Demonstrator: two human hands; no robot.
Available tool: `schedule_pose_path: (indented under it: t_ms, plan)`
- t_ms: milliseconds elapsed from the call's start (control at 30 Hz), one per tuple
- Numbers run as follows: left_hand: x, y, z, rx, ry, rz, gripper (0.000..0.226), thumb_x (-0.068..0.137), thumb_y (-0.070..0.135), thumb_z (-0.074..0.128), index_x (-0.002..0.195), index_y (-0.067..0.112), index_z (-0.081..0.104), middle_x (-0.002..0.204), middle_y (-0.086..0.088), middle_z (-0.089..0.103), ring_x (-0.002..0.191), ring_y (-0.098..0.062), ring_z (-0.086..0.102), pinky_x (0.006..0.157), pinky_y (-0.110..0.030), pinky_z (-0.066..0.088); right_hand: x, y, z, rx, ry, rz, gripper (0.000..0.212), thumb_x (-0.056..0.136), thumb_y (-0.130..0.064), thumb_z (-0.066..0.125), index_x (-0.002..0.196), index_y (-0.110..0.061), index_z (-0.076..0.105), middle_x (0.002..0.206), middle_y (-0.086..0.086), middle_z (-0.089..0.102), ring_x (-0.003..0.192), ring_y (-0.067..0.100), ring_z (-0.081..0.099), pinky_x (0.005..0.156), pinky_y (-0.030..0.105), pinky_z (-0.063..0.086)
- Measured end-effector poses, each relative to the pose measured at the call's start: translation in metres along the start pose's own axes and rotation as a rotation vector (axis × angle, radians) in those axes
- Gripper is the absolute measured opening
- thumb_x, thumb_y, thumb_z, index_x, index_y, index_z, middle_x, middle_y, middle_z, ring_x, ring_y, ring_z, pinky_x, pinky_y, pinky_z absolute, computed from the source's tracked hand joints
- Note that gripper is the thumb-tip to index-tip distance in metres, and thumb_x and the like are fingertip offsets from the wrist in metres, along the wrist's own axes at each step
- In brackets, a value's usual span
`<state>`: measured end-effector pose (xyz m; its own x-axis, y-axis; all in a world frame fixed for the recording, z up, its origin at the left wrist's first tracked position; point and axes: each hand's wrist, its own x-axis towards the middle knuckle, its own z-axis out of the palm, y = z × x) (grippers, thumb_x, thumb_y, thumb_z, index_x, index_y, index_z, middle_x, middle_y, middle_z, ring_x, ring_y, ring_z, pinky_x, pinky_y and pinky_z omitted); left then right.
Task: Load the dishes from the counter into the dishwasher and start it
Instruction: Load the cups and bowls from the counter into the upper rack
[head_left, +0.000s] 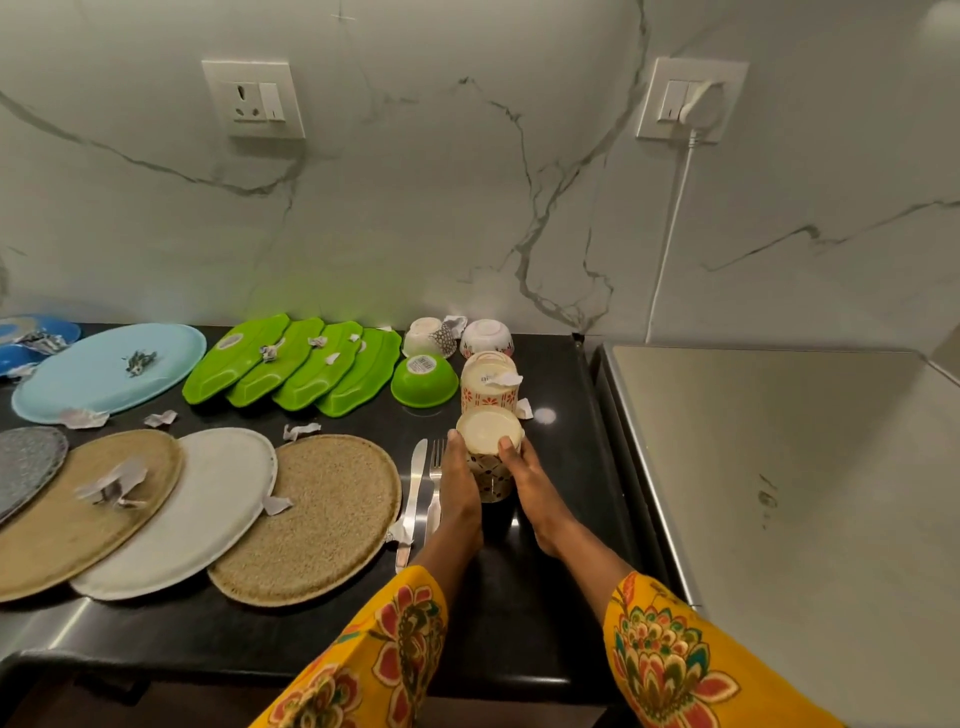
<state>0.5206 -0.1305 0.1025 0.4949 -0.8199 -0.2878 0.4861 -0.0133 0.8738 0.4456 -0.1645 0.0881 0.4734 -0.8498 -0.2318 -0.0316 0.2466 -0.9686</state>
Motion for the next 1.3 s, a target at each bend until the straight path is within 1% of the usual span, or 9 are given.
schedule_pose_path:
  t_ms: [100,167,333,467,733,900,1000,1167,1300]
  plan:
    - [0.004,-0.007,-0.002,0.082,0.038,0.02,0.048,0.097,0.049,0.037,0.133,0.02,0.049,0.125,-0.009,0.06,0.112,-0.022,0.059,0.099,-0.043,0.047,-0.002,-0.003,-0.004,0.002,0.001,-0.004,0.07,0.081,-0.063,0.048,0.142,-0.031,0.034,0.128,-0.005,0.055,0.12,0.011,0.05,0.106,0.033,0.036]
    - [0.005,-0.012,-0.003,0.096,0.045,0.012,0.051,0.095,0.052,0.04,0.135,0.021,0.047,0.126,-0.008,0.06,0.114,-0.022,0.058,0.102,-0.046,0.044,-0.005,-0.004,-0.007,0.015,0.005,-0.013,0.052,0.094,-0.049,0.041,0.141,-0.027,0.037,0.12,-0.007,0.056,0.108,0.003,0.052,0.092,0.021,0.041]
    - [-0.008,-0.02,-0.009,0.132,0.042,0.016,0.049,0.093,0.054,0.043,0.127,0.021,0.053,0.119,-0.007,0.063,0.11,-0.023,0.06,0.1,-0.048,0.046,-0.026,0.001,-0.008,0.048,0.038,-0.011,0.048,0.097,-0.042,0.04,0.14,-0.022,0.039,0.125,-0.001,0.056,0.103,0.003,0.054,0.079,0.016,0.044]
    - [-0.028,-0.027,-0.017,0.18,0.005,0.007,0.049,0.093,0.054,0.041,0.129,0.022,0.051,0.12,-0.006,0.063,0.112,-0.022,0.059,0.102,-0.049,0.044,-0.052,0.006,-0.005,0.039,0.078,-0.02,0.041,0.098,-0.039,0.039,0.135,-0.022,0.044,0.107,-0.014,0.059,0.097,-0.005,0.053,0.074,0.012,0.04]
    - [-0.098,-0.037,-0.037,0.207,-0.068,-0.057,0.048,0.097,0.052,0.035,0.134,0.022,0.044,0.121,-0.009,0.058,0.111,-0.024,0.055,0.1,-0.045,0.044,-0.123,0.027,0.002,0.0,0.178,-0.033,0.029,0.094,-0.049,0.043,0.115,-0.035,0.056,0.111,0.0,0.064,0.107,0.015,0.058,0.093,0.032,0.048]
    - [-0.146,-0.049,-0.045,0.208,-0.119,-0.072,0.043,0.097,0.052,0.036,0.127,0.024,0.05,0.118,-0.01,0.059,0.109,-0.025,0.056,0.098,-0.046,0.046,-0.18,0.037,0.003,-0.011,0.252,-0.059,0.034,0.095,-0.048,0.041,0.122,-0.03,0.053,0.111,-0.002,0.062,0.103,0.009,0.057,0.078,0.022,0.046]
    - [-0.173,-0.059,-0.045,0.201,-0.173,-0.089,0.046,0.096,0.052,0.037,0.13,0.024,0.051,0.12,-0.01,0.059,0.11,-0.024,0.055,0.098,-0.045,0.047,-0.211,0.042,-0.001,0.038,0.301,-0.063,0.041,0.095,-0.045,0.044,0.127,-0.023,0.054,0.117,0.003,0.063,0.108,0.014,0.058,0.089,0.029,0.049]
    - [-0.216,-0.07,-0.04,0.151,-0.272,-0.139,0.038,0.1,0.041,0.037,0.125,0.017,0.052,0.106,-0.006,0.063,0.094,-0.016,0.06,0.074,-0.028,0.051,-0.256,0.053,-0.012,0.089,0.398,-0.053,0.055,0.083,-0.058,0.056,0.125,-0.023,0.059,0.118,0.007,0.065,0.111,0.021,0.06,0.1,0.043,0.047]
    - [-0.248,-0.086,-0.03,0.119,-0.31,-0.233,0.036,0.098,0.039,0.043,0.125,0.017,0.052,0.104,-0.005,0.063,0.092,-0.017,0.06,0.077,-0.031,0.053,-0.291,0.057,-0.029,0.132,0.446,-0.053,0.03,0.095,-0.042,0.047,0.113,-0.022,0.06,0.115,0.01,0.064,0.106,0.022,0.061,0.098,0.041,0.048]
